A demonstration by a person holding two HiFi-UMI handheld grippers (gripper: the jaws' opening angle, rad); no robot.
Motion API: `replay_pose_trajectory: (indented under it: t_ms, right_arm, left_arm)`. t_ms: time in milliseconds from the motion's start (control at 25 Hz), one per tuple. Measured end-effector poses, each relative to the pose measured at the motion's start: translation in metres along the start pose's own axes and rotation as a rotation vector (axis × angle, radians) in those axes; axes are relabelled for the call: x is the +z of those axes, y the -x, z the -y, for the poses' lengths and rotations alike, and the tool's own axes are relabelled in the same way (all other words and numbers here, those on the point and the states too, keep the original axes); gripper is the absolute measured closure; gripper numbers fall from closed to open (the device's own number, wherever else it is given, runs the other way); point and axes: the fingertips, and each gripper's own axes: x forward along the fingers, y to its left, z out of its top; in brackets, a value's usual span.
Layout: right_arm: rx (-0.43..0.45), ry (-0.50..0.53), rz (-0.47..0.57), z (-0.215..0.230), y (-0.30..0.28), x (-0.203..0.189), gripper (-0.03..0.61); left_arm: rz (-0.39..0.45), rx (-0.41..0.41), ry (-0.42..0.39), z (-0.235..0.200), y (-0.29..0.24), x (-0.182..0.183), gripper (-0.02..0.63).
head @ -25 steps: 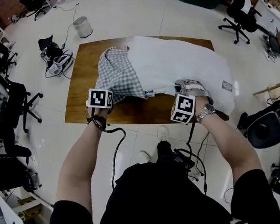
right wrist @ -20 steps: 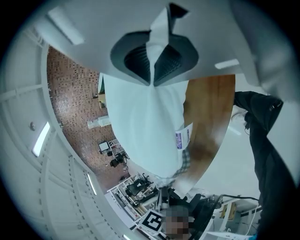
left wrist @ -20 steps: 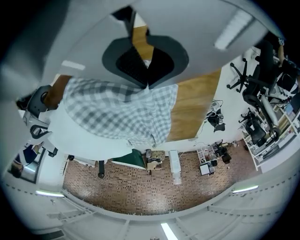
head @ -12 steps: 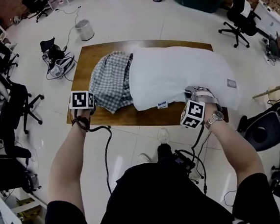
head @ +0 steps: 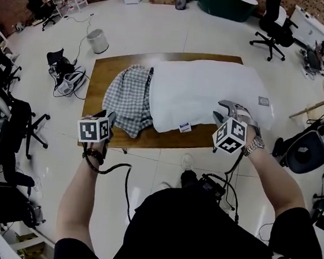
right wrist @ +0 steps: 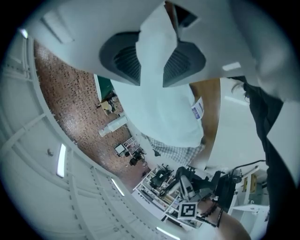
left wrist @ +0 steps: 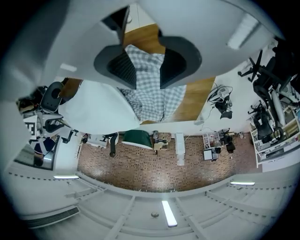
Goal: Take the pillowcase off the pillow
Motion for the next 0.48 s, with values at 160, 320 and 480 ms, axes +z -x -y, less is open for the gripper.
replay_pose_trajectory:
  t_ms: [160,320,480]
  right_arm:
    - [-0.023,-0.080,0.068,0.010,0.023,0.033,0.433]
    - [-0.039,-0.148,0.108,0.017,0.034,0.054,0.456]
    - [-0.060,-0.194,0.154,0.015,0.044,0.080,0.494]
  left_arm:
    - [0.091,-0.056,-0.057,0.036,0.021,0.029,0.460]
    - [0.168,-0.112,-0.151,0.085,0.032,0.064,0.474]
    - [0.215,-0.150,-0.236,0.123,0.038,0.081,0.493]
